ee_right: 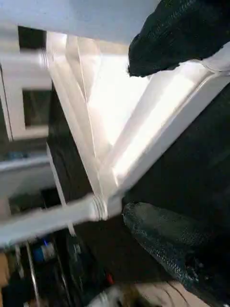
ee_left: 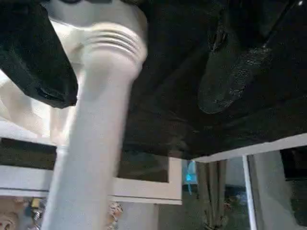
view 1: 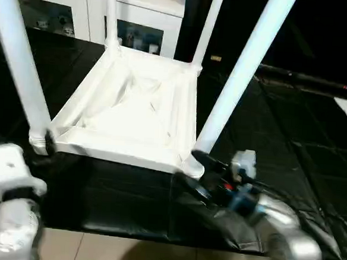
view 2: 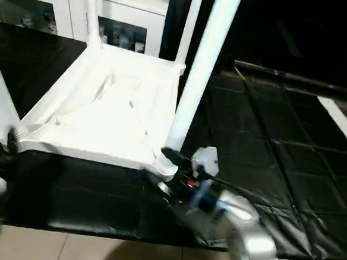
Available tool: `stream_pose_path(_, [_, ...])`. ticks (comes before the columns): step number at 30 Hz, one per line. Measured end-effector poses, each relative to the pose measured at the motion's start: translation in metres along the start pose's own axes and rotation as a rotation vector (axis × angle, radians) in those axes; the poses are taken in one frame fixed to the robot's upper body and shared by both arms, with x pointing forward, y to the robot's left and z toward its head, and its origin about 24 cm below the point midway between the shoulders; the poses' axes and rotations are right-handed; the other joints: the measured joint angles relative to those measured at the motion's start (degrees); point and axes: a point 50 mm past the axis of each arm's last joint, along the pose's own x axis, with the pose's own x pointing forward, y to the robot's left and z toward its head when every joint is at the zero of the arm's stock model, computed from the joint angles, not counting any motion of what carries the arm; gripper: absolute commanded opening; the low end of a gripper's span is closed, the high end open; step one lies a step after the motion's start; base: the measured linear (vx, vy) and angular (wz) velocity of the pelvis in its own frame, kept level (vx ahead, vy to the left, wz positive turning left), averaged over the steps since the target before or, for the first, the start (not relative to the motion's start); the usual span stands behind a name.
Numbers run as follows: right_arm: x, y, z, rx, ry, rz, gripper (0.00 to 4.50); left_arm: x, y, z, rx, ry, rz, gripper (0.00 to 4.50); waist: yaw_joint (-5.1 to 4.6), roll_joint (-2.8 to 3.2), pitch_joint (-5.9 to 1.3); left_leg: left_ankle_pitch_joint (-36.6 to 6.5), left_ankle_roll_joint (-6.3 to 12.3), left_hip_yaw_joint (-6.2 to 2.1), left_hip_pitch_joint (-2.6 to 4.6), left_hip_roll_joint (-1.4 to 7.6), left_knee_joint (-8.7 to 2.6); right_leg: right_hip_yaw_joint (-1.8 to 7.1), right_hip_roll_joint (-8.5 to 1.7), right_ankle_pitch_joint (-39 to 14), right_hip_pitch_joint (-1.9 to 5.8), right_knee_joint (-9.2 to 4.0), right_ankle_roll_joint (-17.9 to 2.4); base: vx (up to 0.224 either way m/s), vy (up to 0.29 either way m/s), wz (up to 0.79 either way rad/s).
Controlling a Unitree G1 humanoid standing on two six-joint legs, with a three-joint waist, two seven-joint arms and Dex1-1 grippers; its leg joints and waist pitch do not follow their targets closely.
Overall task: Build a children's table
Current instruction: Rotate table base
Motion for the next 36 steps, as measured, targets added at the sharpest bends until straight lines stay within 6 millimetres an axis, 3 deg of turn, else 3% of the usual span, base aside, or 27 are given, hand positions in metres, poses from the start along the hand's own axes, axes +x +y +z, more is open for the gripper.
stream_pose_path(7, [-0.021,-0.018,0.002,0.001,-0.071,-0.221,4.50,0.001,-0.001,0.007,-0.087,-0.061,-0.089,4.48,1.10,-0.13,-0.09,0.0,-0.01,0.05,0.02,-0.01,0.01,0.03,-0.02,0.0,-0.02,0.00,0.0,0.000,0.000,0.00])
stream_pose_path(13, [-0.048,-0.045,0.011,-0.064,-0.126,-0.462,4.50,0.009,-0.003,0.017,-0.123,-0.118,-0.224,4.48,1.10,-0.01,-0.03,0.1,-0.12,0.10,0.09,0.00,0.00,0.08,-0.02,0.1,-0.01,0.03,0.0,0.000,0.000,0.00])
stream_pose_path(17, [-0.063,-0.061,0.019,-0.090,-0.149,-0.574,4.50,0.010,-0.005,0.017,-0.139,-0.112,-0.325,4.48,0.57,0.26,0.14,0.1,-0.13,0.14,0.08,0.00,0.00,0.13,0.00,0.2,-0.04,0.07,0.0,0.000,0.000,0.00])
stream_pose_path(27, [-0.067,-0.063,0.022,-0.104,-0.135,-0.549,4.50,0.013,-0.009,0.016,-0.161,-0.091,-0.415,4.48,-0.20,0.50,0.30,0.1,-0.13,0.18,0.04,0.00,-0.01,0.16,0.00,0.0,-0.07,0.25,0.0,0.000,0.000,0.00])
stream_pose_path(31, [-0.081,-0.041,0.008,-0.084,0.079,-0.250,4.50,0.026,-0.008,0.018,-0.149,-0.030,-0.644,4.48,0.69,0.59,0.36,0.1,-0.11,0.18,0.08,0.01,-0.04,0.15,0.00,-0.1,-0.05,0.26,0.0,0.000,0.000,0.00])
stream_pose_path(36, [-0.064,-0.023,0.006,-0.058,0.105,-0.078,4.50,0.039,-0.015,0.009,-0.153,0.017,-0.682,4.48,0.64,1.03,0.52,0.1,-0.09,0.22,0.11,0.01,-0.02,0.16,-0.02,0.0,0.01,0.30,0.0,0.000,0.000,0.00])
